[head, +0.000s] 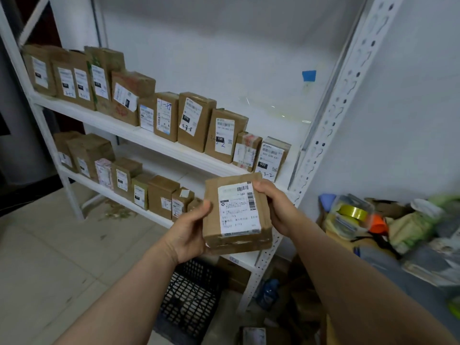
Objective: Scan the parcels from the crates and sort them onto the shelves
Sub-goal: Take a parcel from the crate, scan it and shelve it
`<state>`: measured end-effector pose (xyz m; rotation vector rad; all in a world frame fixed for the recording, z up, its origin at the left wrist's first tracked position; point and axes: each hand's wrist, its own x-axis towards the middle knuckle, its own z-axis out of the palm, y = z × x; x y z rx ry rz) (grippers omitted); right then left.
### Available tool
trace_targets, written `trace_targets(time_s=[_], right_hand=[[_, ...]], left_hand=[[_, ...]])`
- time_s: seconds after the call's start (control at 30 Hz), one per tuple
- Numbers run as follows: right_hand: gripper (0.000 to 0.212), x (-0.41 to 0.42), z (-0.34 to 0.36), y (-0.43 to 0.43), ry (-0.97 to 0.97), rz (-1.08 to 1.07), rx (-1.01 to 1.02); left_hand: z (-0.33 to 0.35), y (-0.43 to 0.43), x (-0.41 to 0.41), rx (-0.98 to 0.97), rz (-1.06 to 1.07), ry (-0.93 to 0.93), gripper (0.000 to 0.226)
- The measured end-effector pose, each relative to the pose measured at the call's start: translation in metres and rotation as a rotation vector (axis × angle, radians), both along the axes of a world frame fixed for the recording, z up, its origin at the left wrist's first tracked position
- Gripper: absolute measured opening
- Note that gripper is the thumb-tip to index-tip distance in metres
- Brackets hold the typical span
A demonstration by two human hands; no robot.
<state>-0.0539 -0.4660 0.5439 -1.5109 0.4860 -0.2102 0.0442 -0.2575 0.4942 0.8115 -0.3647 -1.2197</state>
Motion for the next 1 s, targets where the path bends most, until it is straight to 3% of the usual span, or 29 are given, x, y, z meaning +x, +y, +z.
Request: trace_targets(time_s=[0.1,0.3,0.43,0.7,0.77,0.9,1.0], right_hand=[[0.065,-0.005,0.004,-0.004,-0.010,0.016,-0.005],[0.086,-0.018,0.007,-0.011,0.081,0.013,0.061],[0.081,-0.025,0.010,-0.020,0.120,0.052,0.030],[0.094,-0.027,0.010,-0.032,0.273,0.018,-0.074],[0.089,-0.029,0.003,-0.037,0.300,0.006,-0.024],[0.080,-0.032,-0.013,-0.044,0.337,-0.119,0.105],[0.058,-0.036,-0.021,-0.046,0.332,-0.216,0.211]], left_hand=[[0.002,-0.009,-0.007,0.056,0.040,-0.055,0.099],[0.001,-0.014,-0.007,0.050,0.115,-0.168,0.109],[0.005,-0.016,-0.009,0.083,0.083,-0.212,0.108],[0.019,-0.024,-0.011,0.399,-0.065,-0.268,0.065],[0.022,-0.027,-0.011,0.468,-0.064,-0.259,0.058],[0.022,-0.034,-0.009,0.483,-0.013,-0.162,0.081],[0.019,-0.036,-0.008,0.434,0.098,-0.090,0.075]])
